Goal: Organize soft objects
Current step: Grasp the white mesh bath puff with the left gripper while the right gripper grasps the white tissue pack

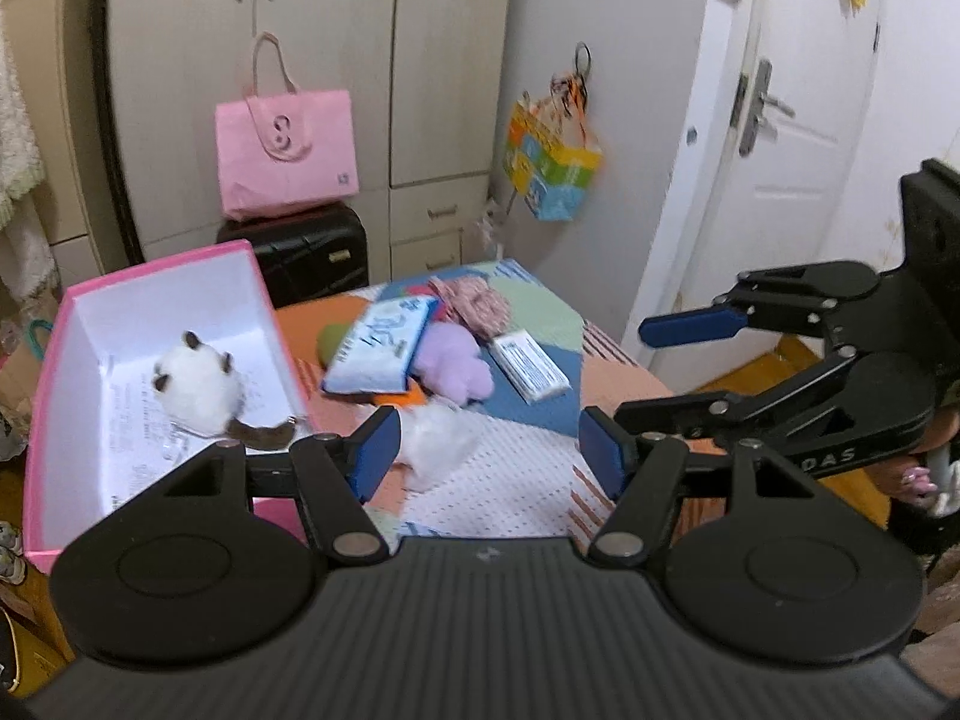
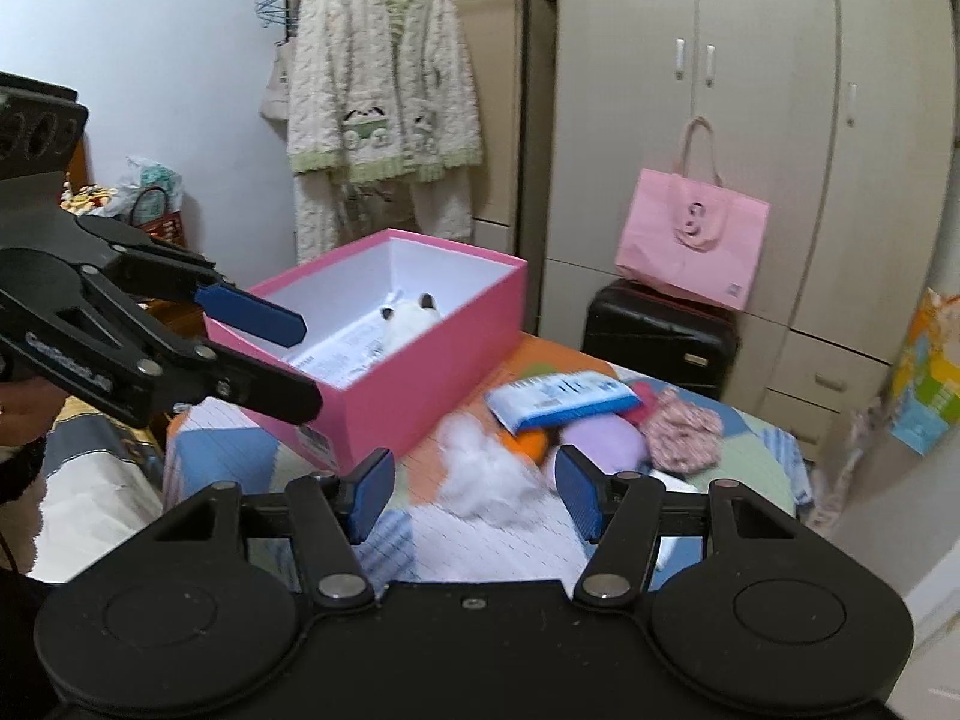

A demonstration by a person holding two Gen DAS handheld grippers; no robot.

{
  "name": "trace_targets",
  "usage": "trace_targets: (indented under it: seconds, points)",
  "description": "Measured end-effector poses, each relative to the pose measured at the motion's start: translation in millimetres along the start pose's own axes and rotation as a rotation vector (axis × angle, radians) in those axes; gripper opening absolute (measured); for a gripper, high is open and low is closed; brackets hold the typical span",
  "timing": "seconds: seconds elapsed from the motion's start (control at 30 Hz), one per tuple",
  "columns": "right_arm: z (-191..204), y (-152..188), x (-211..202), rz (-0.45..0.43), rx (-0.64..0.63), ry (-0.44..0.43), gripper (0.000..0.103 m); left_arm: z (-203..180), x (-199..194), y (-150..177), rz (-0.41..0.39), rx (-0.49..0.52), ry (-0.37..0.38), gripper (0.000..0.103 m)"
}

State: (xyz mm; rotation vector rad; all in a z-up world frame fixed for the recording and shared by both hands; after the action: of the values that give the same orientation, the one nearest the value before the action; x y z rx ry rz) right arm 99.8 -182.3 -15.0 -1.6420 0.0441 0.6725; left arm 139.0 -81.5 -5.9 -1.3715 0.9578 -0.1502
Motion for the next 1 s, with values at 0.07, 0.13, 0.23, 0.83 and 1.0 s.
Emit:
trace_targets:
  seconds: [0.07,0.13,0.23,0.83,1.0]
  points:
    - [-8.2,5.6,-4.1,-0.005,0.009,0.017,0.065,-6.8,10.4,3.2,0.019,0.021,0.001,0.065]
    - [-18.1,10.2,-6.9,-0.013,0.015,0.036,0.066,-10.4,21.1,5.6,0.027,0.033,-0.014,0.065]
    - [-32.3,18.4,-8.7,-0.017,0.029,0.057,0.066,-12.9,37.9,9.8,0.030,0.033,-0.039,0.065]
    - [-92.7,53.9,39.5,-0.061,0.116,0.104,0.066,-2.5,103.9,39.8,-0.032,-0.034,-0.194,0.065]
    - [-103.5,60.5,60.9,-0.079,0.132,0.104,0.066,2.5,120.0,43.6,-0.071,-0.012,-0.291,0.065]
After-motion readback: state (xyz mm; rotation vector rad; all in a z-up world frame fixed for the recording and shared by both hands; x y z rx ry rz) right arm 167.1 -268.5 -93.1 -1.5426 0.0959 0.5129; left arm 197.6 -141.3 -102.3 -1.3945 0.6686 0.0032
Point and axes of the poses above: each gripper's, at about its wrist camera, not at the fingertips, and x roughly the way its jaws point, z to its left, y to its underside, the point moved 9 cm from there along x, roughly the way its jaws point, and after that the axes turned 7 degrees about -z, right-handed, at the moved point
